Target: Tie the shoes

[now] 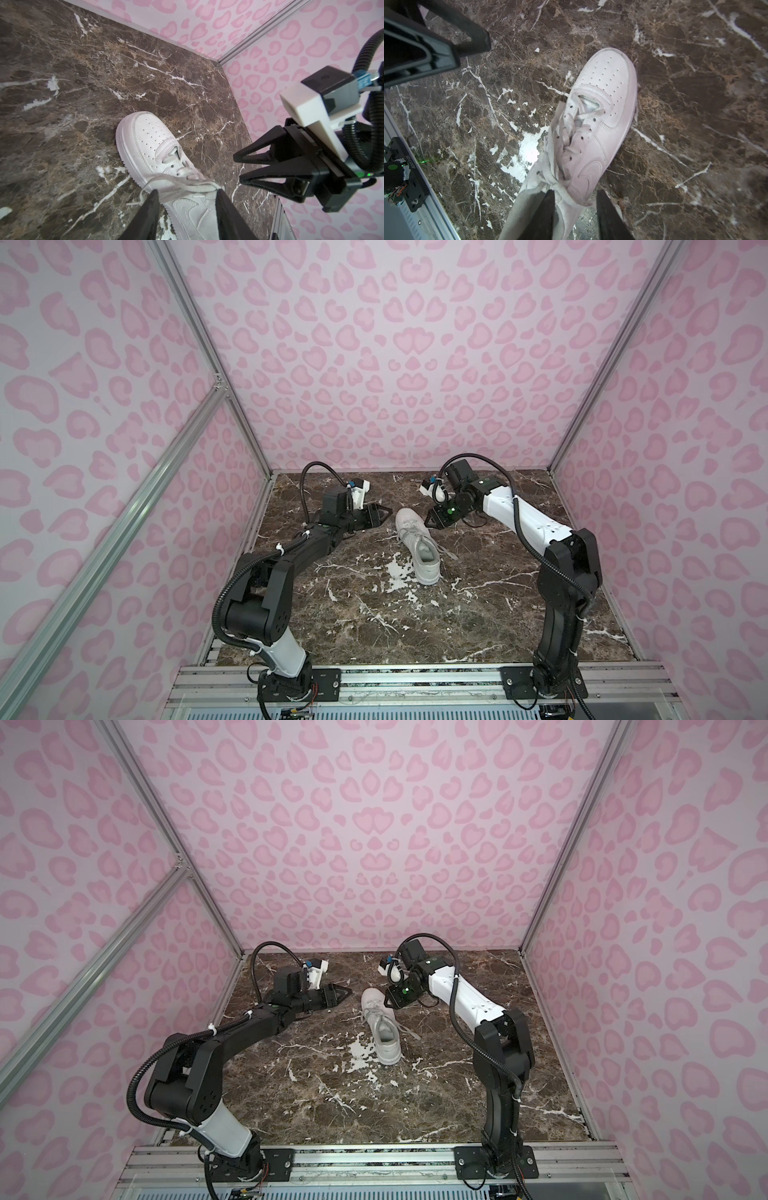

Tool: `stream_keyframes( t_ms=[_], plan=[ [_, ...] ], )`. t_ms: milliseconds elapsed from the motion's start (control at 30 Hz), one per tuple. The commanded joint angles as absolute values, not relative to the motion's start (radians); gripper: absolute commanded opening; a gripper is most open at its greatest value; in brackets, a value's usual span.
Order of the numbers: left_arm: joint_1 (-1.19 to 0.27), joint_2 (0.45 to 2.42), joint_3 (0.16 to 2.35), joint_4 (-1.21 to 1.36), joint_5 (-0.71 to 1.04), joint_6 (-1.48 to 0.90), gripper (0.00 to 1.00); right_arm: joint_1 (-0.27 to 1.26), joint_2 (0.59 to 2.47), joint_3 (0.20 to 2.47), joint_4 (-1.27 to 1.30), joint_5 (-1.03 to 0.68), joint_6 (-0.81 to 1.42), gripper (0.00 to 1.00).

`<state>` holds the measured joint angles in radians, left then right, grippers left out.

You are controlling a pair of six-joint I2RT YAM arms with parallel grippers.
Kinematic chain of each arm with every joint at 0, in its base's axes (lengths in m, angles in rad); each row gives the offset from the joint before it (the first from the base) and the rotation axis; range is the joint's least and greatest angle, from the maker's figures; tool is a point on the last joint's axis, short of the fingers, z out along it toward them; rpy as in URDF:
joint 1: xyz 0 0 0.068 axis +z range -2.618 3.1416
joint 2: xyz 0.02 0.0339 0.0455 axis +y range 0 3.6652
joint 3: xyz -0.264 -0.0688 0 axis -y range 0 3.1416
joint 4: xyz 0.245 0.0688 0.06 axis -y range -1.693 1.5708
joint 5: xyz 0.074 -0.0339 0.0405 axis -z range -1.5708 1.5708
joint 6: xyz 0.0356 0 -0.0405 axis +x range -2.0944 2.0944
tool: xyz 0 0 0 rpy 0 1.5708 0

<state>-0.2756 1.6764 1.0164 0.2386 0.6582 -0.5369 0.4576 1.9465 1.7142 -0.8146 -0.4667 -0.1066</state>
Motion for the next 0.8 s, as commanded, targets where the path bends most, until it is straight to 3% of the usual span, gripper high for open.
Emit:
stream_keyframes(
  t_ms=[0, 367, 633, 767],
  plan=[
    [-0.276, 1.685, 1.030, 0.229, 0.674, -0.521, 0.48, 0.472, 1.978, 1.754, -0.826, -0.428, -0.098, 0.36],
    [-0.275, 1.663, 0.822, 0.290, 0.628, -0.658, 0.50, 0.616, 2.187, 2.081, -1.042, -0.141, -0.267, 0.36],
    [-0.286, 1.665, 0.825, 0.248, 0.642, -0.635, 0.49, 0.617, 2.284, 2.179, -1.072, -0.181, -0.240, 0.35],
    [-0.314, 1.680, 0.818, 0.352, 0.715, -0.674, 0.47, 0.603, 2.264, 2.166, -1.052, -0.209, -0.203, 0.36]
  ],
)
